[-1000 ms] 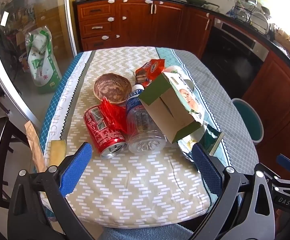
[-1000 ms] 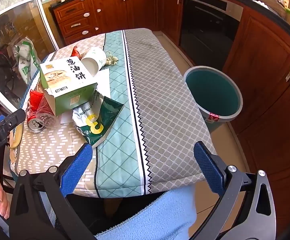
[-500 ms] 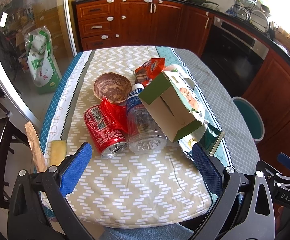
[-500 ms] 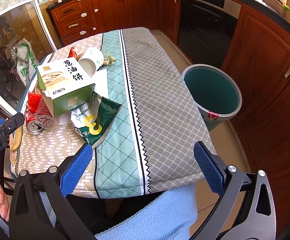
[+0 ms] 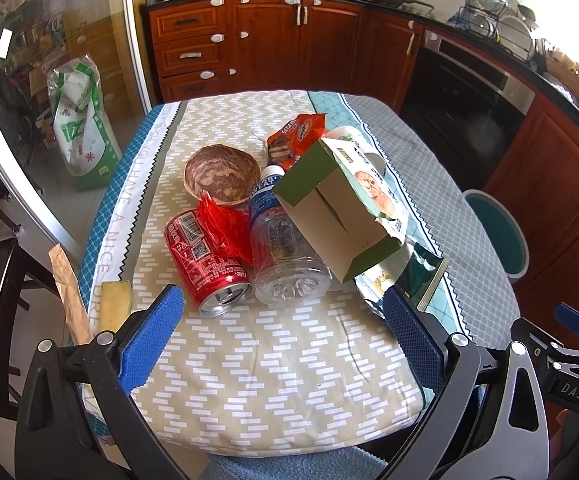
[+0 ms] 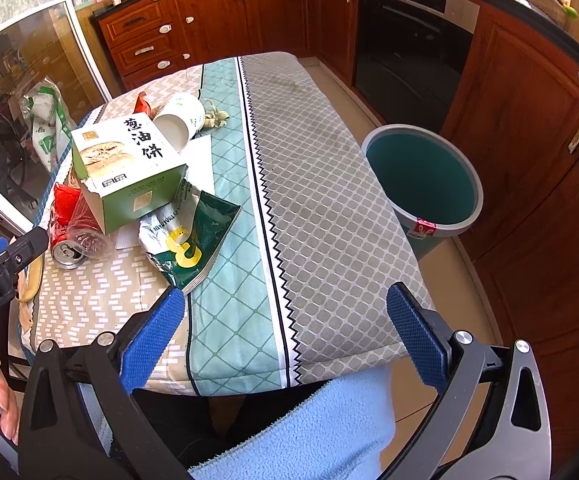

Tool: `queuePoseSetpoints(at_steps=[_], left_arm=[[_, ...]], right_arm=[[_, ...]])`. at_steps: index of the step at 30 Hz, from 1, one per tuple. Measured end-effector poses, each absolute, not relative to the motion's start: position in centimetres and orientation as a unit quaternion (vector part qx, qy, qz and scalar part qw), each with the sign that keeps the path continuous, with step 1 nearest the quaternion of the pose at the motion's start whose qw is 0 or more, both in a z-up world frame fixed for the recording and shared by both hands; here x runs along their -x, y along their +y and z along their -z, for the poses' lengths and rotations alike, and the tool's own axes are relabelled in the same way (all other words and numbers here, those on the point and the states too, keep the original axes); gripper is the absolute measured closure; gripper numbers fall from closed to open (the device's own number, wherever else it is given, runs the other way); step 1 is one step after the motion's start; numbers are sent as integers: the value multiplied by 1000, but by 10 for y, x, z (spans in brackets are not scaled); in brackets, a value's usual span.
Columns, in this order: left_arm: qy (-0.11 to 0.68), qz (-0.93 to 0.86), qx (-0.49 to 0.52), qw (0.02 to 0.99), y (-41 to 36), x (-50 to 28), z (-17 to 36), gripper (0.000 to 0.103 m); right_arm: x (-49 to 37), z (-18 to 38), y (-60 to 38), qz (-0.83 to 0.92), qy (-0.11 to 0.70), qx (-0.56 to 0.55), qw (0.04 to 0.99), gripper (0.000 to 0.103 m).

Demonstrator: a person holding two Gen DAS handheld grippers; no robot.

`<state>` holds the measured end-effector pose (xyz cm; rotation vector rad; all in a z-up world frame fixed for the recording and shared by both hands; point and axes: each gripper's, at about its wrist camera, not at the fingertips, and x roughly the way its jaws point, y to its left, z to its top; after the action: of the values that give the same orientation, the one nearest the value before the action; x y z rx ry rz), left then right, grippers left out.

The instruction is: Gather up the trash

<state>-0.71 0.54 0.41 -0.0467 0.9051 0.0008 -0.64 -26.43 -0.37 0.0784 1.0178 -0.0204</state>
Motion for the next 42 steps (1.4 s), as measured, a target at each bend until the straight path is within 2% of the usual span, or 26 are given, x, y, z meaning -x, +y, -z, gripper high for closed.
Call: queuePoseSetpoints(at_steps=[22,42], left_arm=[[449,9,14,893,-2,1,7,4],[466,4,48,884,33,-9,21,4]], right_arm=[[0,15,-263,14,501,-36,865,6],[-27,9,-225,-10,503,2,864,6]])
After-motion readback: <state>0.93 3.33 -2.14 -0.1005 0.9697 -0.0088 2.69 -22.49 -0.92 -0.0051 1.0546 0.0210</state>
